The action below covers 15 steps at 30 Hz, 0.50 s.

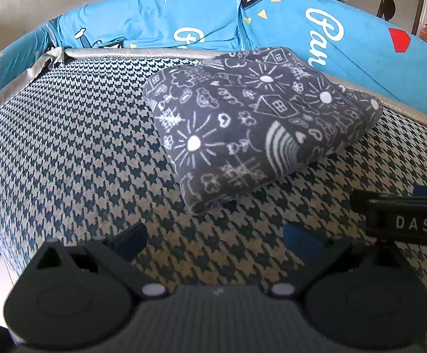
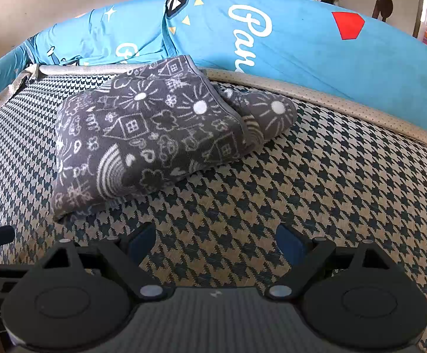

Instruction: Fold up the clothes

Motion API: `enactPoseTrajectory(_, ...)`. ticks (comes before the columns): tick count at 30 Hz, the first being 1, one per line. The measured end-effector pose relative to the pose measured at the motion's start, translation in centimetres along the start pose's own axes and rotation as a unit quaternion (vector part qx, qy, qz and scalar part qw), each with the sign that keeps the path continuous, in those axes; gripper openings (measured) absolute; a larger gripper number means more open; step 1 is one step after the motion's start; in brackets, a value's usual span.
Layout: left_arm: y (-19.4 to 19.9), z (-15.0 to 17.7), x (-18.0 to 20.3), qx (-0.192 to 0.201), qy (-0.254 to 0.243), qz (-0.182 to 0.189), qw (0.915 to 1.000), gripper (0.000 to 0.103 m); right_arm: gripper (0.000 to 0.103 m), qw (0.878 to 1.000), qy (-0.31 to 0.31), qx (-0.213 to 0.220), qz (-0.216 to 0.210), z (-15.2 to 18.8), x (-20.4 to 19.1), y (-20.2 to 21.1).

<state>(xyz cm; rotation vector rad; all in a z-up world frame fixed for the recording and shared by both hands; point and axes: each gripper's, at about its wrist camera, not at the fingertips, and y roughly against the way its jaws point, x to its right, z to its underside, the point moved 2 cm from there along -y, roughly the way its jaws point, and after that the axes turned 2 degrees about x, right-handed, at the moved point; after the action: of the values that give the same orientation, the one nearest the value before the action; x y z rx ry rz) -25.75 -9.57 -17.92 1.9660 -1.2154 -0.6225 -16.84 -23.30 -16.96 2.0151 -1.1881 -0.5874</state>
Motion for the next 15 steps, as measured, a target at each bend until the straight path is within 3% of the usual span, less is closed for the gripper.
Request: enactPoseTrajectory(15,-0.74,0.37,-0.26,-0.027,0.010,0.007,0.9996,0.103,0.090,1.000,0.004,-0.002,-0.001,0.09,-0.14,-0.16)
